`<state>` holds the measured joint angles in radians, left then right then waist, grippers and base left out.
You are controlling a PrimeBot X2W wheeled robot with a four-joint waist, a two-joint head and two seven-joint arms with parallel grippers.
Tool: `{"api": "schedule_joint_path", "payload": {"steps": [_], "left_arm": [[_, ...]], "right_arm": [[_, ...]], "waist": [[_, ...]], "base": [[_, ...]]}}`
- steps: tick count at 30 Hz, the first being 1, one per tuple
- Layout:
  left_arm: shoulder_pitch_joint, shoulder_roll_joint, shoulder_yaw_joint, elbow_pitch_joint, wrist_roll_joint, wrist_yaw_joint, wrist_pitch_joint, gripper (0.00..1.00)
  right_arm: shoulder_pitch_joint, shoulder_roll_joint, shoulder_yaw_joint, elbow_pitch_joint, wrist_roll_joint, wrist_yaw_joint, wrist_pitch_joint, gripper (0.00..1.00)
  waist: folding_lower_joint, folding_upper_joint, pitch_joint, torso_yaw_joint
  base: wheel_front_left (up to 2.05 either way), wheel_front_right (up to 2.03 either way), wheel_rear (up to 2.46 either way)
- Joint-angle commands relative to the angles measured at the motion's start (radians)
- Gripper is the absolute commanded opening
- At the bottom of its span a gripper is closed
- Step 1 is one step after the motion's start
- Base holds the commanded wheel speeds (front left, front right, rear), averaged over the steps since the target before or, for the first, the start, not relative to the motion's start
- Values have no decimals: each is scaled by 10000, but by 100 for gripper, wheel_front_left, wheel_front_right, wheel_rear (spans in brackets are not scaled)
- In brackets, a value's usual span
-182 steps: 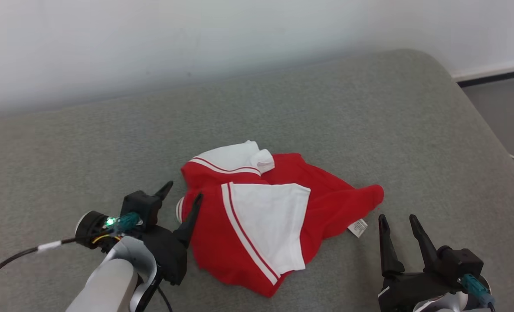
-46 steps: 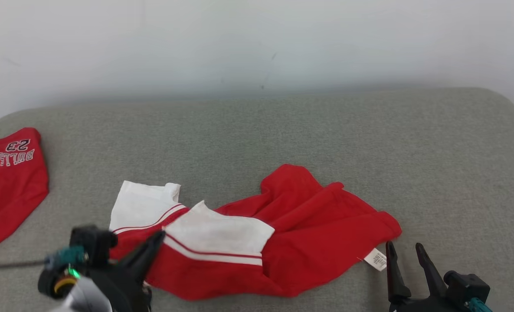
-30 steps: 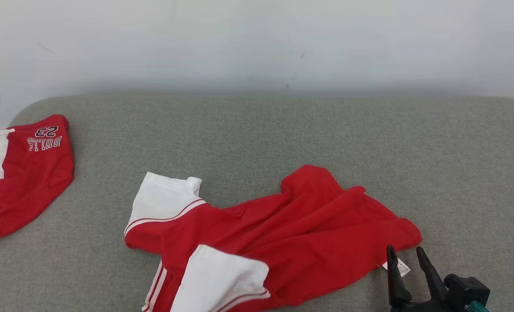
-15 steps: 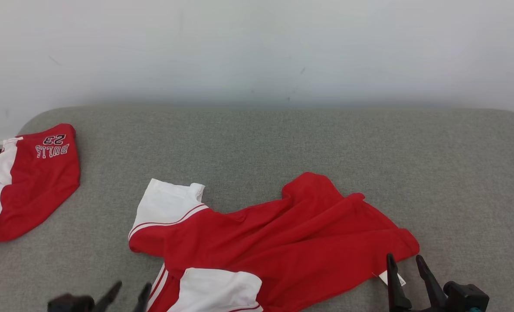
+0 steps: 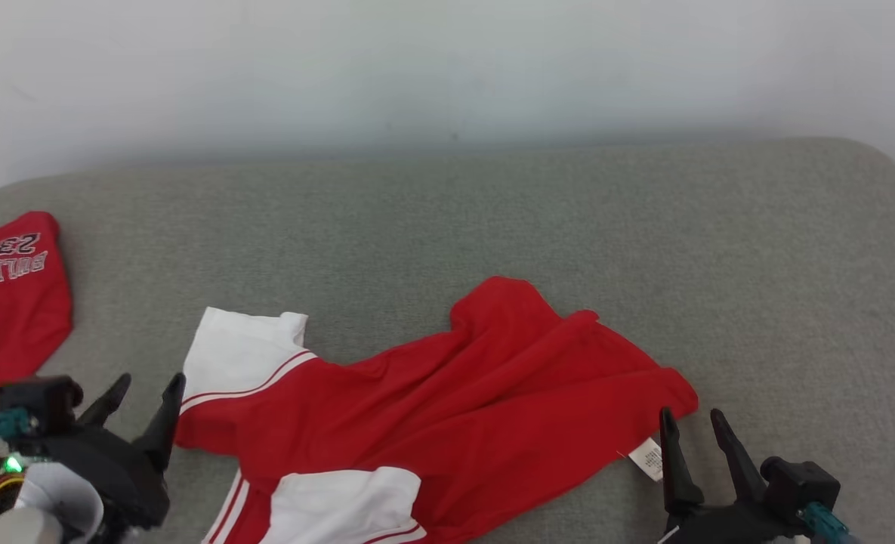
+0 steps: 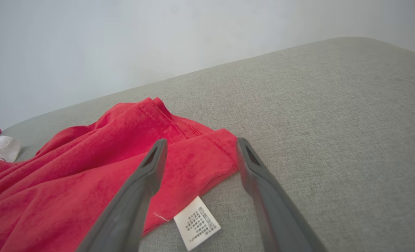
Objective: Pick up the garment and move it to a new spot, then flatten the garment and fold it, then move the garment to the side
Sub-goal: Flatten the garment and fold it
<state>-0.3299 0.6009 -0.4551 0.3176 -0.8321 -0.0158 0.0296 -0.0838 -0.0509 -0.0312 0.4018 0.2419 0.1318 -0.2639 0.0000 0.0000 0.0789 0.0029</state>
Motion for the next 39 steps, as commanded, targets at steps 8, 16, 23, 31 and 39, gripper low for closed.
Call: {"api": "schedule_joint_path", "payload": {"steps": [8, 16, 23, 31, 39], "left_arm": [[-1177, 69, -310, 1678, -378, -417, 1697, 100], [-1616, -185, -598, 3130, -528, -461, 2403, 100], [-1890, -268, -891, 3769, -216, -719, 2133, 0], [-3667, -440, -870, 3398, 440, -993, 279, 0], [-6004, -673, -1240, 3526, 1053, -1114, -205, 0]], "right_arm": [[-377, 15, 161, 142, 156, -23, -9, 100], [-450, 16, 169, 194, 144, -23, -8, 100], [-469, 16, 118, 140, 55, -23, -8, 100], [-560, 15, -39, -41, -73, -23, -8, 100], [-779, 15, 91, -181, -117, -23, -9, 100]], "waist": [[0, 0, 723, -1011], [0, 0, 780, -1254], [0, 0, 810, -1282], [0, 0, 1033, -1211], [0, 0, 1367, -1541]], "base": [[0, 0, 0], [0, 0, 0], [0, 0, 0], [0, 0, 0], [0, 0, 0]]}}
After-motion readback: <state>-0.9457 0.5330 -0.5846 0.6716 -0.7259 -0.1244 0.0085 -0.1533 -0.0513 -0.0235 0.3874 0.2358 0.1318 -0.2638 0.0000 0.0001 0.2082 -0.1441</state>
